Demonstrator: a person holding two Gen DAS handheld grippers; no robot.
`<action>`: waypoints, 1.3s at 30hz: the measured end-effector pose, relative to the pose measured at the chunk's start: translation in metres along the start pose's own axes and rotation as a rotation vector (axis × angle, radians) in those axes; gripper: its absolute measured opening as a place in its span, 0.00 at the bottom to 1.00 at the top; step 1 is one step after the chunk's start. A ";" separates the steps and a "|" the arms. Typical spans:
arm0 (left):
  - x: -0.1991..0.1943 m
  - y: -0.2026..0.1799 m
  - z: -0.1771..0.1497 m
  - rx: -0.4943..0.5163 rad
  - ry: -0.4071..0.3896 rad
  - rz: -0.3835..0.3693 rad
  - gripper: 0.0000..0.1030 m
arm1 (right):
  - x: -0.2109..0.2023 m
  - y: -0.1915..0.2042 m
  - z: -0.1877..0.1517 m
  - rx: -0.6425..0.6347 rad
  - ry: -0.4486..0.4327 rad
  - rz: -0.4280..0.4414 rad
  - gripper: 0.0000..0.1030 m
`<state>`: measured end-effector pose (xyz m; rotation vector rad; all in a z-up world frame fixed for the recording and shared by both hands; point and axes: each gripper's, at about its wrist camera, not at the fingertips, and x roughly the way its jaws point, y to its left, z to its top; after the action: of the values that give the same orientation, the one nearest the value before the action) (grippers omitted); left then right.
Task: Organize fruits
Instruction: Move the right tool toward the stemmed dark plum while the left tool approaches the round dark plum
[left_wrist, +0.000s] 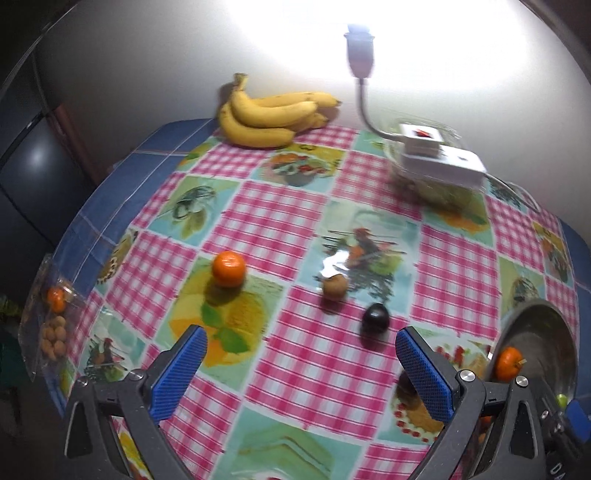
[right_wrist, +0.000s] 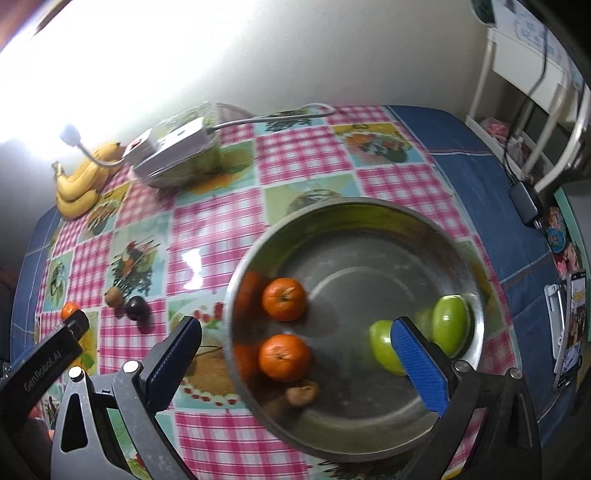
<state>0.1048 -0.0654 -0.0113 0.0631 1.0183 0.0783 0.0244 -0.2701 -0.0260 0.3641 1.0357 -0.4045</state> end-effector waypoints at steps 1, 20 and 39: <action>0.001 0.005 0.001 -0.011 0.004 -0.002 1.00 | 0.001 0.004 0.000 -0.008 0.005 0.002 0.99; 0.025 0.086 0.015 -0.208 0.060 -0.005 1.00 | 0.013 0.091 -0.011 -0.156 0.040 0.092 0.99; 0.050 0.111 0.015 -0.283 0.136 -0.090 1.00 | 0.032 0.104 -0.016 -0.132 0.089 0.203 0.99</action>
<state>0.1398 0.0497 -0.0361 -0.2486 1.1355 0.1457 0.0777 -0.1769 -0.0511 0.3669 1.0943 -0.1379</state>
